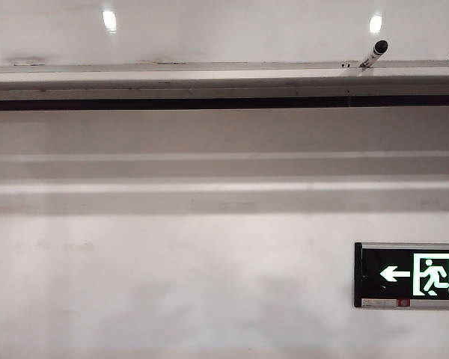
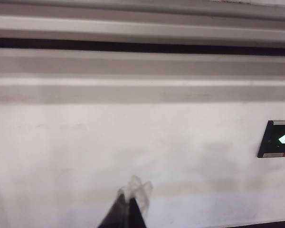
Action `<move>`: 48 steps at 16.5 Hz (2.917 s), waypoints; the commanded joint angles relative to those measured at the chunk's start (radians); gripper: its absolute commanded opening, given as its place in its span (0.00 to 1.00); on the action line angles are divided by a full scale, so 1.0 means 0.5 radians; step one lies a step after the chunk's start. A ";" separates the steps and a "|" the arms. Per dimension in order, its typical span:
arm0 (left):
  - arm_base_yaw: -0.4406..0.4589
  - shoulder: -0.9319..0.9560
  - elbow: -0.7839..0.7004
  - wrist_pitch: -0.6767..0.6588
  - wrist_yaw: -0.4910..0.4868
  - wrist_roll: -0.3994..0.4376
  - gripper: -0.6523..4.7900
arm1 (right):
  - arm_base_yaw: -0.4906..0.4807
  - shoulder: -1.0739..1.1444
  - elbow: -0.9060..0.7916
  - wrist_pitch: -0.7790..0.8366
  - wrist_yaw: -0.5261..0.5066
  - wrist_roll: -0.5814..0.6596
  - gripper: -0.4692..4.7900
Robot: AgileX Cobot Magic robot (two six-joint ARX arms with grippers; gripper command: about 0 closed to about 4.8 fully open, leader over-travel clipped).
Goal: Take a marker from the whiteboard tray, write "Hi!" on the whiteboard, and then put the marker back vertically into the whiteboard tray.
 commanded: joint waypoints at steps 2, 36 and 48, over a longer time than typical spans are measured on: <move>0.001 -0.002 0.002 0.018 0.012 0.001 0.11 | 0.002 -0.003 0.005 0.038 0.003 0.009 0.09; -0.422 1.595 2.450 -0.618 0.359 -0.314 0.11 | 0.838 2.033 1.492 0.615 0.608 0.350 0.93; -0.422 1.595 2.450 -0.610 0.359 -0.315 0.11 | 0.539 2.468 1.497 1.021 0.343 0.204 0.82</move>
